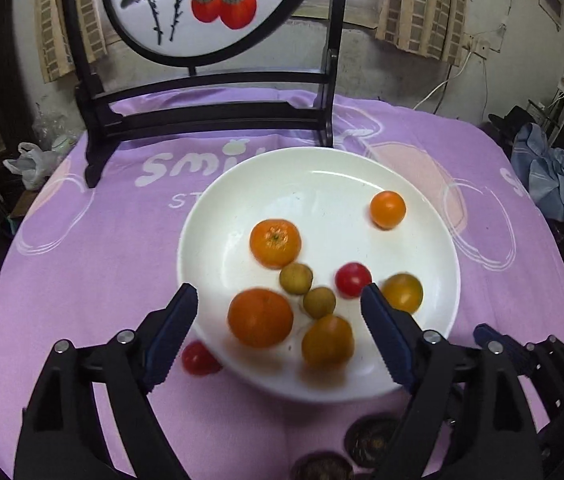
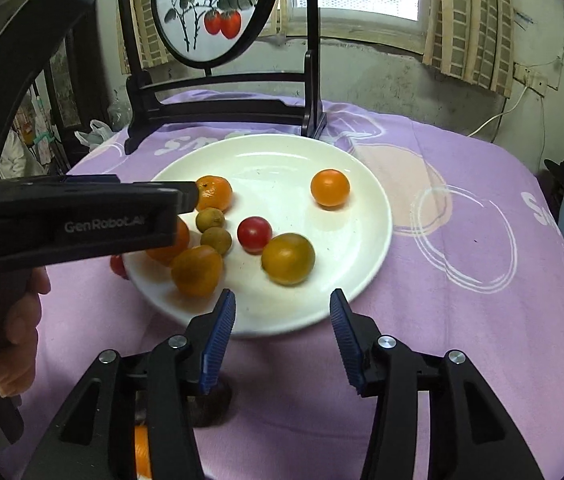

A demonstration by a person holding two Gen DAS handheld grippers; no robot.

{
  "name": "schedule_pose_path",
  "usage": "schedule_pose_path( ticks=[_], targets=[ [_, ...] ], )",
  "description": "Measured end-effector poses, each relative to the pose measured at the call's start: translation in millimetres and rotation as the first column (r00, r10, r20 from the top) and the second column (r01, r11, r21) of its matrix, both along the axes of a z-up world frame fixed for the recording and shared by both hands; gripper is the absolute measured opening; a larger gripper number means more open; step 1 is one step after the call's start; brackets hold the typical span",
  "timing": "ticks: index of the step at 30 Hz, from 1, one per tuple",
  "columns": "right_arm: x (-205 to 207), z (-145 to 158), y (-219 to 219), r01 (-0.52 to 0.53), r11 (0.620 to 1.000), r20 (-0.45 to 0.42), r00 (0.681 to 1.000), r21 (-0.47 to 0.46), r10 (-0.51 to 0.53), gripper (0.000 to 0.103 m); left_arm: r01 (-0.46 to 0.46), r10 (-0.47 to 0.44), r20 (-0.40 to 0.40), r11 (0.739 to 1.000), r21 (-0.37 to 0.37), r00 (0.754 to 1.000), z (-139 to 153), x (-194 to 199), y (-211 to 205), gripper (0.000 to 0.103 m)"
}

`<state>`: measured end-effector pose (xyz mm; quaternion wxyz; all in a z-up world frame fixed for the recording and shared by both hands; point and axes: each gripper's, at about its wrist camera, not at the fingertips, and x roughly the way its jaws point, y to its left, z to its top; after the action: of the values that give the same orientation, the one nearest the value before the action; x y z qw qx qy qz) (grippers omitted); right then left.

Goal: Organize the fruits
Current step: 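Grasp a dark red apple with the right tool while the left tool grasps an orange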

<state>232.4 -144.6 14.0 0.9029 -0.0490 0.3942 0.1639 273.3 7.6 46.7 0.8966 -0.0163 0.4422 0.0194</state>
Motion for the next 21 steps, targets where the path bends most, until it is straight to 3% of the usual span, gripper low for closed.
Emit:
schedule_pose_path(
  ticks=[6,8,13,17,21],
  targets=[
    [-43.1,4.8,-24.8,0.006,1.0,0.007,1.0,0.029,-0.006,0.058,0.025,-0.025,0.04,1.0,-0.008,0.999,10.5,-59.7,-4.6,0.091],
    [-60.2,4.3,-33.8,0.011,1.0,0.019,1.0,0.02,-0.012,0.065,0.035,-0.035,0.032,0.999,-0.008,0.999,6.0,-79.8,-6.6,0.091],
    [-98.3,-2.5,-60.2,0.038,0.999,0.014,0.999,0.03,-0.039,0.067,0.059,-0.059,0.0,0.998,0.026,0.998,-14.9,-122.0,-9.5,0.091],
    [-122.0,-15.1,-81.7,0.083,0.996,-0.009,0.997,0.039,-0.082,0.067,0.051,-0.053,-0.032,0.998,-0.044,0.998,-30.9,-152.1,-3.5,0.091],
    [-138.5,-30.8,-93.4,0.106,0.993,-0.053,0.993,0.054,-0.103,0.068,0.067,-0.068,-0.019,0.996,-0.051,0.998,-38.6,-172.0,-5.7,0.091]
  ],
)
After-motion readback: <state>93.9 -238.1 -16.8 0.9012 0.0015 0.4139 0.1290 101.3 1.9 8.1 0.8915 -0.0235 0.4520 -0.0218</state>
